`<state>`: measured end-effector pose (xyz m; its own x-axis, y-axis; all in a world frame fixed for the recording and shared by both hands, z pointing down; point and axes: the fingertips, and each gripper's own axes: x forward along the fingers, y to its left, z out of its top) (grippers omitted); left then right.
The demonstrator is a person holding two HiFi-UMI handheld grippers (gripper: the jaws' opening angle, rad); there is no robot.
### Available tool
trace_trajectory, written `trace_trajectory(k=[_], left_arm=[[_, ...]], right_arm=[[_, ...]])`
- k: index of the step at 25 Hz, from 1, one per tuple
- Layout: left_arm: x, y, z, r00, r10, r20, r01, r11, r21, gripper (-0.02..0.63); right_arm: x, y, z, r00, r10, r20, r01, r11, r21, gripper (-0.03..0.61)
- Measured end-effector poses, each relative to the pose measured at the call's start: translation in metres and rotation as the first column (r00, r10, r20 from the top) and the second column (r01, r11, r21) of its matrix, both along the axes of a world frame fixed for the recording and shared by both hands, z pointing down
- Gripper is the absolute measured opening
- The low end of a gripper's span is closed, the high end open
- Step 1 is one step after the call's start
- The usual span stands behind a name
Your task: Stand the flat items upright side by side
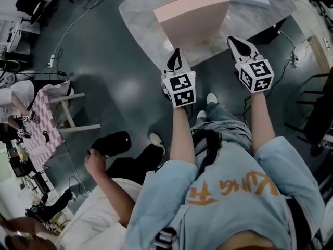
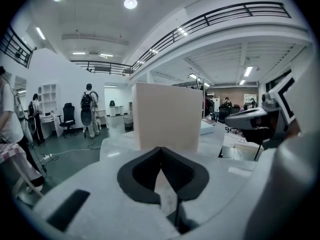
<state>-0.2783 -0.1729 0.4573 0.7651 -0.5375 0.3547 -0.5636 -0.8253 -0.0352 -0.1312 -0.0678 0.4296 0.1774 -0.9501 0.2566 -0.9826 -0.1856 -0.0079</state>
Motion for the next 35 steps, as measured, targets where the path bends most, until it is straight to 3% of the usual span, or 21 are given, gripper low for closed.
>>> trace_trajectory(k=[5,16,24,28,35], left_arm=[[-0.013,0.018,0.001,0.998,0.056,-0.038,-0.058,0.997,-0.043,0.012],[0.031,0.060,-0.011,0.974,0.190,-0.120,-0.197,0.979,-0.052,0.012],[0.085,0.092,-0.011,0.951,0.282,-0.128,-0.291,0.955,-0.057,0.012],[0.116,0.100,-0.009,0.943,0.309,-0.124,-0.319,0.945,-0.071,0.012],[0.196,0.122,-0.019,0.943,0.306,-0.129,-0.316,0.946,-0.070,0.012]], right_arm=[[-0.021,0.021,-0.007,0.999,0.026,-0.023,-0.026,1.000,-0.010,0.002],[-0.005,0.082,-0.030,0.982,0.147,-0.116,-0.150,0.988,-0.025,0.002],[0.036,0.124,-0.035,0.961,0.243,-0.130,-0.248,0.969,-0.018,0.002],[0.060,0.130,-0.033,0.962,0.239,-0.132,-0.244,0.970,-0.019,0.002],[0.141,0.155,-0.048,0.959,0.253,-0.124,-0.252,0.967,0.022,0.002]])
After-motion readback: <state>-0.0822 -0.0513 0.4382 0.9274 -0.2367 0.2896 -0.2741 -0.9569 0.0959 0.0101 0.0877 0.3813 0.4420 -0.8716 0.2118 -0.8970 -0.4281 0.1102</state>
